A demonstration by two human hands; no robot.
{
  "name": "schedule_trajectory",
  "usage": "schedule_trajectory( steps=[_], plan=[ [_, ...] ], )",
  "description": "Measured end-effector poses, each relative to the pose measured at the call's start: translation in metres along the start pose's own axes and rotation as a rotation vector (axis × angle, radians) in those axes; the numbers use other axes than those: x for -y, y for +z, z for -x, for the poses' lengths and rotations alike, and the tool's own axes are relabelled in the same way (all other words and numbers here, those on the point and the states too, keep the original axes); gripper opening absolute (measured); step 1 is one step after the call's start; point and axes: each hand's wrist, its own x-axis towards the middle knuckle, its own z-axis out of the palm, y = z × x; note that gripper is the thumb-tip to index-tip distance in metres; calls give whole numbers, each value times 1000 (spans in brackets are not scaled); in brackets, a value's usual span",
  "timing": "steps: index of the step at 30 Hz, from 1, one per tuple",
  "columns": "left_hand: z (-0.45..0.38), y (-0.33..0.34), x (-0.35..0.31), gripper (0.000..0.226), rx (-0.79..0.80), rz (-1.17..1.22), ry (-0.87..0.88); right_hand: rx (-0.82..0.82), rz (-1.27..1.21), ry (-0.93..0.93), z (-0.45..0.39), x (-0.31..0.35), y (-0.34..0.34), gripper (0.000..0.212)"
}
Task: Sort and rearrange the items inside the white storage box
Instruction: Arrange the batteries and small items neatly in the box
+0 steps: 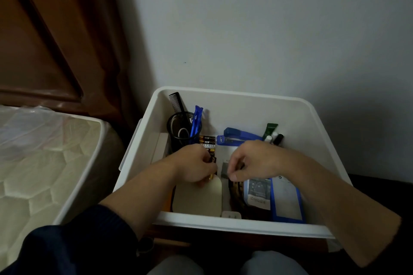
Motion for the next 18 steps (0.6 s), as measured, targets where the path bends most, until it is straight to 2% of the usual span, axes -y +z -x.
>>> schedule_trajectory(
  steps=[2,5,9,12,13,14,16,18],
  plan=[
    [-2,1,3,26,-23,-11,-52,83,126,-10,7,5,7,17],
    [-2,2,5,23,-20,-99,-70,182,315,-24,16,8,16,32],
    [-2,1,3,21,-52,-125,-26,203,343,-23,25,10,18,43],
    [1,1,2,18,-60,-94,10,186,242,-55,31,10,12,39],
    [1,0,1,16,-97,-75,39,98,149,-56,33,9,7,33],
    [2,-1,0,15,-155,-41,73,-58,54,-50,36,7,-1,26],
    [4,-4,-3,17,-281,57,141,-477,-94,-53,36,2,-15,16],
    [6,-6,-6,13,-372,102,200,-756,-405,-78,34,3,-28,14]
  ],
)
